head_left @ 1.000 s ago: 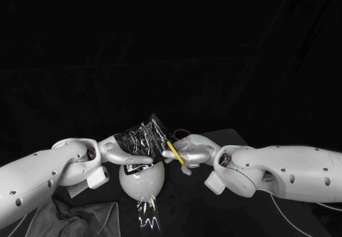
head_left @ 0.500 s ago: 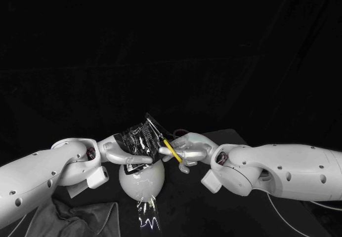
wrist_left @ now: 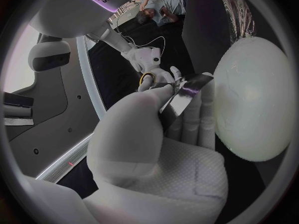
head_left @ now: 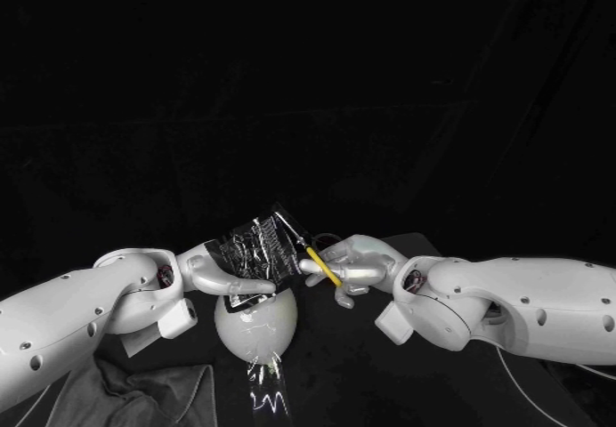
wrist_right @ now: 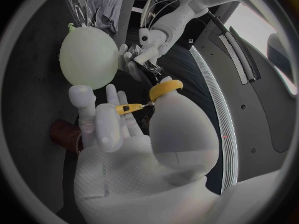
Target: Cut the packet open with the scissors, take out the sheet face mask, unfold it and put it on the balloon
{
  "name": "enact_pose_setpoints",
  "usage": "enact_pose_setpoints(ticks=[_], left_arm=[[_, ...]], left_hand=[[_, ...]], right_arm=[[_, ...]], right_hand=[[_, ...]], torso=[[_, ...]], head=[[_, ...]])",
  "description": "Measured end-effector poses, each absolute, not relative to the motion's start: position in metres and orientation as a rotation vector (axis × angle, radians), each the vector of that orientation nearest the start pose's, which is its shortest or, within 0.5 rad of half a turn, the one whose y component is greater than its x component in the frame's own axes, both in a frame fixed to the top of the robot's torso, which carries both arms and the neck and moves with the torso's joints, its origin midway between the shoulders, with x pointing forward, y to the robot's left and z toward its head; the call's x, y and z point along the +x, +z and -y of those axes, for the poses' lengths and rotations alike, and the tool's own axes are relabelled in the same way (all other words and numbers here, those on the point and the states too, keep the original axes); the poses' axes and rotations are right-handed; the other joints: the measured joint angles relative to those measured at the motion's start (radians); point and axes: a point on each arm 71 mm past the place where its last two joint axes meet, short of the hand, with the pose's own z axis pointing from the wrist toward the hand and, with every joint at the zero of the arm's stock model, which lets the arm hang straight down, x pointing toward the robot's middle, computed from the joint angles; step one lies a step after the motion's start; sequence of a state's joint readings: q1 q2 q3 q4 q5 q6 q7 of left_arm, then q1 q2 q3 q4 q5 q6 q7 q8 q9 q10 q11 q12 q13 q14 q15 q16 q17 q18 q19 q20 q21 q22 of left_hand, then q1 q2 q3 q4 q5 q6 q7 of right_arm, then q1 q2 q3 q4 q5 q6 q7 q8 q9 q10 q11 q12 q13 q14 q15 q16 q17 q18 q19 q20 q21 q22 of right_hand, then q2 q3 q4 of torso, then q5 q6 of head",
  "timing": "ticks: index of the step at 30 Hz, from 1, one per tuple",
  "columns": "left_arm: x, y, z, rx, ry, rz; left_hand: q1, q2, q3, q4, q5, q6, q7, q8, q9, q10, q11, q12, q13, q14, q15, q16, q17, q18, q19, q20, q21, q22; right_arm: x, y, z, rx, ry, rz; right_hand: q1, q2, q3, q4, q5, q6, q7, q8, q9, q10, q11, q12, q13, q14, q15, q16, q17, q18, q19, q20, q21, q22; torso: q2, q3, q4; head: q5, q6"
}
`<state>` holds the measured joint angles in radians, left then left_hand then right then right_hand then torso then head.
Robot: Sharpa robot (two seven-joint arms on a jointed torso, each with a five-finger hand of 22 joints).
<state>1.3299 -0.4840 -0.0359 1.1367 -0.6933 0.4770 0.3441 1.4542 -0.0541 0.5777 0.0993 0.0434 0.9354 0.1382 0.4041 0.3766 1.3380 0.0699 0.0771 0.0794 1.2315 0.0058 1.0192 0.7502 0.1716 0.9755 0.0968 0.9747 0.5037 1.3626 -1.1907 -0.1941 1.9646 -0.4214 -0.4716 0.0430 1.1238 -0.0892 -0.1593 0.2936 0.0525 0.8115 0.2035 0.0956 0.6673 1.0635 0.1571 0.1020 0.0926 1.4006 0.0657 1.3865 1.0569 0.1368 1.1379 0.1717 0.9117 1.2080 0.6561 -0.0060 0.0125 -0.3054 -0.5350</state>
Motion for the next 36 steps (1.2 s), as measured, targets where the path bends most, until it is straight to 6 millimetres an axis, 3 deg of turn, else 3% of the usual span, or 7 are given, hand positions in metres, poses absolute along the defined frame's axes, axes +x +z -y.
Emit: enact_pose_setpoints(ticks=[36], left_arm=[[0.5305,-0.1458,-0.0899,0.032,-1.696,-2.079]], left_hand=[[0.001,0.001,0.000,0.000,0.000,-0.002,-0.002,-0.001,0.000,0.003,-0.003,-0.002,0.000,0.001,0.002,0.004,0.006,-0.003,0.000,0.000,0.000,0.002]], right_arm=[[0.3930,-0.1422,0.2444,0.823,1.169,-1.704]], right_hand=[[0.000,0.000,0.000,0.000,0.000,0.005,-0.005,0.005,-0.004,0.000,0.000,0.004,-0.007,0.000,0.000,-0.002,-0.006,-0.007,0.000,0.000,-0.004,-0.001]], torso=[[0.001,-0.0004,-0.0004]], head=[[-0.004,0.008]])
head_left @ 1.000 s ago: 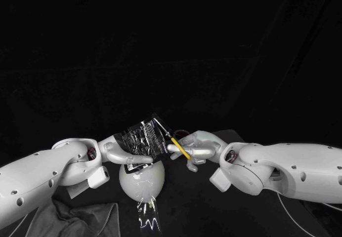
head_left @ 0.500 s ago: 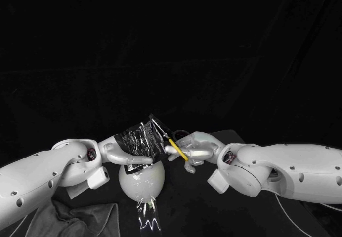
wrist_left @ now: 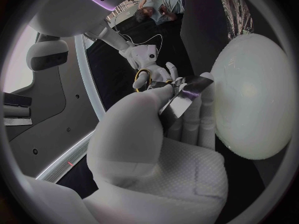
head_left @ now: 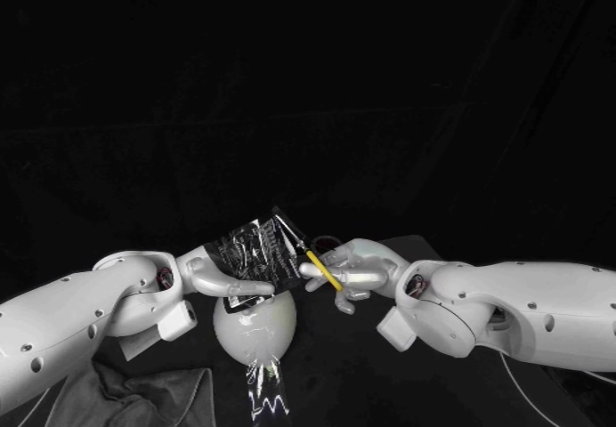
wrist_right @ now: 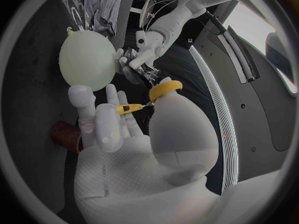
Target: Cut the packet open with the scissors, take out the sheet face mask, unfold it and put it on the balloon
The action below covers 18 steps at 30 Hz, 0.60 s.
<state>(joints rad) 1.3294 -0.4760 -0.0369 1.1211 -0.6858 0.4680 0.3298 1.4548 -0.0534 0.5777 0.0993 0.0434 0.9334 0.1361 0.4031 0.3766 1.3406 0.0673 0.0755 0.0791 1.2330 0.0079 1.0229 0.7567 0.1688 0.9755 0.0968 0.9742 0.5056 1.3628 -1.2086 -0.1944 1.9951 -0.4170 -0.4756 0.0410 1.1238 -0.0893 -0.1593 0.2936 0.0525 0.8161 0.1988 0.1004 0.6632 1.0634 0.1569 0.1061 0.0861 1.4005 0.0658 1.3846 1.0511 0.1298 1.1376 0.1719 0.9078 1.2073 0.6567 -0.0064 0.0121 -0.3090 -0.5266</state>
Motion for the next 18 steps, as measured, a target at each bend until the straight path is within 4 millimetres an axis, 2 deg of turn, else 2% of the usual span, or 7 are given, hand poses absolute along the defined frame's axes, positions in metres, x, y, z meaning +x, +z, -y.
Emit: enact_pose_setpoints(ticks=[18], left_arm=[[0.5327,-0.1479,-0.0915,-0.005,-1.698,-2.090]], left_hand=[[-0.001,-0.001,0.000,0.000,0.001,0.003,0.003,-0.001,0.000,0.000,0.000,0.000,0.000,0.001,0.001,0.004,-0.001,-0.007,-0.004,-0.004,0.004,0.000]], right_arm=[[0.3869,-0.1477,0.2469,0.836,1.167,-1.713]], right_hand=[[0.000,0.000,0.000,0.000,0.000,-0.003,0.003,0.000,-0.001,0.011,-0.011,0.000,0.000,0.000,0.000,0.000,-0.005,-0.001,0.000,0.000,-0.004,-0.002]], torso=[[0.000,0.0001,0.0000]], head=[[-0.001,0.002]])
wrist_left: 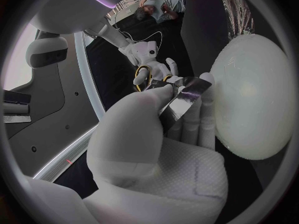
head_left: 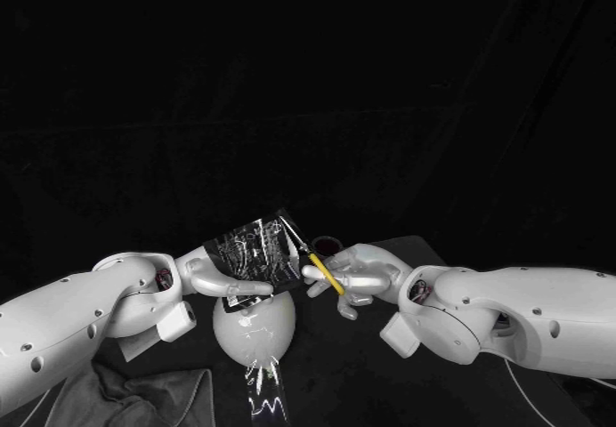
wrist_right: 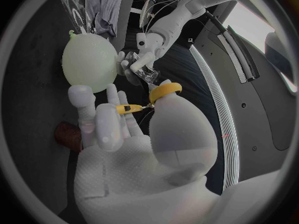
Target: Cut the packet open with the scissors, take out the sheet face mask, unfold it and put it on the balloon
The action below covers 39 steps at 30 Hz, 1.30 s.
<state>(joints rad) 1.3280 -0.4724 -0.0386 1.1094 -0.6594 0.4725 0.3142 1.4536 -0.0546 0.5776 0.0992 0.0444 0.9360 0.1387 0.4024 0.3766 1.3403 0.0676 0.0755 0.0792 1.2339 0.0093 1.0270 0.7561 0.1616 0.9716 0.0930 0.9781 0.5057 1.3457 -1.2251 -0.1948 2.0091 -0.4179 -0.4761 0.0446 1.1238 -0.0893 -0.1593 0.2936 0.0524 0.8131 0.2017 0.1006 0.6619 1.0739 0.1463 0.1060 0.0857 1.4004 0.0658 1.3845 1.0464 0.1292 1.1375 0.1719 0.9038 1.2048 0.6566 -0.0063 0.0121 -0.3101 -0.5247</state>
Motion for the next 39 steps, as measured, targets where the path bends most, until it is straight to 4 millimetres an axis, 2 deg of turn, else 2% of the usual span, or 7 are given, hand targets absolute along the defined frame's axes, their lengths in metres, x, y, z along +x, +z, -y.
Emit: enact_pose_setpoints(ticks=[3,7,22,39], left_arm=[[0.533,-0.148,-0.092,-0.014,-1.700,-2.090],[0.534,-0.148,-0.093,-0.025,-1.703,-2.092],[0.535,-0.149,-0.093,-0.045,-1.712,-2.096],[0.534,-0.149,-0.092,-0.043,-1.708,-2.102]], left_hand=[[0.000,0.000,0.000,0.000,0.000,0.000,0.000,0.000,0.000,0.000,0.000,0.000,0.000,-0.003,-0.002,0.000,0.000,0.002,0.000,0.000,0.000,0.001],[-0.001,-0.001,0.000,0.000,0.000,0.000,0.000,0.000,0.000,0.000,0.000,0.000,0.000,-0.001,-0.006,0.000,0.000,0.010,0.000,0.000,0.000,0.001],[-0.002,-0.002,0.000,0.000,0.000,-0.001,-0.001,0.000,0.000,0.000,0.000,0.000,0.000,-0.001,-0.005,0.000,0.003,0.010,0.000,0.000,0.000,0.001],[0.002,0.001,0.000,0.000,-0.003,-0.001,-0.001,0.000,0.000,0.000,0.000,0.000,0.000,-0.001,-0.005,0.000,0.003,0.008,0.000,0.000,0.000,0.002]], right_arm=[[0.386,-0.149,0.248,0.840,1.165,-1.715],[0.385,-0.152,0.249,0.846,1.162,-1.720],[0.381,-0.153,0.249,0.847,1.167,-1.722],[0.382,-0.152,0.239,0.825,1.187,-1.733]], right_hand=[[0.000,0.000,0.000,0.000,0.000,0.000,0.000,0.000,0.000,0.002,-0.002,0.000,-0.001,0.000,0.000,0.000,-0.001,0.000,0.000,0.000,-0.001,0.000],[0.000,0.000,0.000,0.000,0.000,0.000,0.000,0.000,0.000,0.005,-0.005,0.000,-0.001,0.000,0.000,0.000,-0.002,0.010,0.000,0.000,-0.001,-0.001],[0.000,0.000,0.000,0.000,0.000,0.000,0.000,0.000,-0.002,0.005,-0.005,0.000,-0.004,0.000,0.000,0.000,-0.003,0.010,0.000,0.000,-0.001,-0.003],[0.006,0.006,0.000,0.000,0.000,0.001,-0.002,-0.004,-0.003,0.005,-0.005,0.000,-0.004,0.000,0.000,0.000,-0.005,0.009,0.000,0.000,-0.001,-0.003]], torso=[[0.000,-0.0001,0.0003],[0.000,-0.0001,0.0002],[0.000,0.0011,-0.0004],[0.000,-0.0001,0.0010]], head=[[0.000,0.000],[0.001,0.001],[0.002,0.001],[0.005,0.000]])
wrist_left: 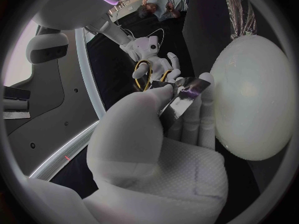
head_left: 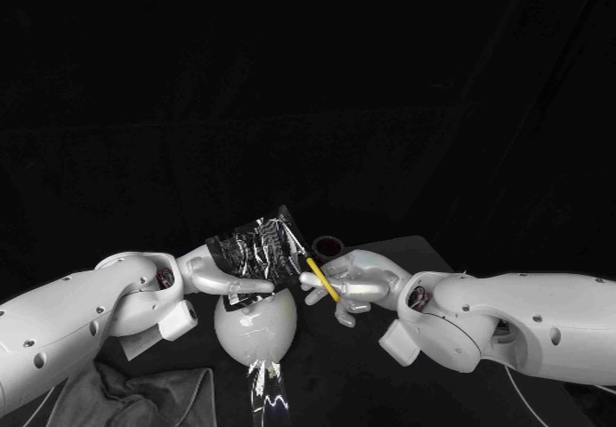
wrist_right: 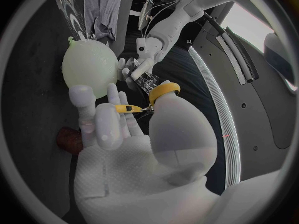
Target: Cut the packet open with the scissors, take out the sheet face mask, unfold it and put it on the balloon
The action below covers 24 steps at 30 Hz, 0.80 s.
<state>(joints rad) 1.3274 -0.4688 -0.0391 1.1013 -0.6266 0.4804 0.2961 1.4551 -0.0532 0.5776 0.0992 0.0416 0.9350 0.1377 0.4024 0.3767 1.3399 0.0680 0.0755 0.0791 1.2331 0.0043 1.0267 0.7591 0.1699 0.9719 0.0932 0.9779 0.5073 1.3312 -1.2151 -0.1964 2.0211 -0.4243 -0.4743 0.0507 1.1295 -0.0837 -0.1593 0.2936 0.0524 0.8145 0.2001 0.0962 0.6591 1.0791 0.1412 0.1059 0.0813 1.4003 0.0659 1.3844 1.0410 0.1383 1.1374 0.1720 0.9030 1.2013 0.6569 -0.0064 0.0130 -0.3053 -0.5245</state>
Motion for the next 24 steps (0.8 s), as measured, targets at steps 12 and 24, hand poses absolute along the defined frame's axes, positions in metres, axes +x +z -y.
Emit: enact_pose_setpoints(ticks=[12,24], left_arm=[[0.534,-0.149,-0.092,-0.034,-1.694,-2.108],[0.533,-0.150,-0.090,-0.013,-1.678,-2.117]], left_hand=[[0.000,0.000,0.000,0.000,0.003,0.002,0.002,-0.004,0.000,0.000,0.000,0.000,0.000,0.000,0.000,0.003,-0.002,-0.001,0.000,0.000,0.000,0.000],[0.000,0.000,-0.003,-0.003,0.003,0.002,0.002,0.000,0.000,0.000,0.000,0.000,0.000,0.001,0.002,0.003,-0.002,-0.002,0.000,0.000,0.000,0.001]], right_arm=[[0.386,-0.148,0.238,0.808,1.188,-1.720],[0.397,-0.144,0.239,0.794,1.178,-1.708]], right_hand=[[0.000,0.000,0.000,0.000,0.000,0.000,0.000,0.000,-0.002,0.000,0.000,0.000,-0.002,0.000,0.000,0.000,0.000,-0.001,0.000,0.000,0.000,-0.001],[0.005,0.005,0.000,0.000,0.000,-0.001,0.001,0.000,-0.003,0.000,0.000,0.000,-0.004,0.000,0.000,0.000,0.002,-0.003,0.000,0.000,0.000,0.001]], torso=[[0.000,0.0001,0.0002],[0.000,0.0000,0.0002]], head=[[-0.001,0.004],[0.001,0.000]])
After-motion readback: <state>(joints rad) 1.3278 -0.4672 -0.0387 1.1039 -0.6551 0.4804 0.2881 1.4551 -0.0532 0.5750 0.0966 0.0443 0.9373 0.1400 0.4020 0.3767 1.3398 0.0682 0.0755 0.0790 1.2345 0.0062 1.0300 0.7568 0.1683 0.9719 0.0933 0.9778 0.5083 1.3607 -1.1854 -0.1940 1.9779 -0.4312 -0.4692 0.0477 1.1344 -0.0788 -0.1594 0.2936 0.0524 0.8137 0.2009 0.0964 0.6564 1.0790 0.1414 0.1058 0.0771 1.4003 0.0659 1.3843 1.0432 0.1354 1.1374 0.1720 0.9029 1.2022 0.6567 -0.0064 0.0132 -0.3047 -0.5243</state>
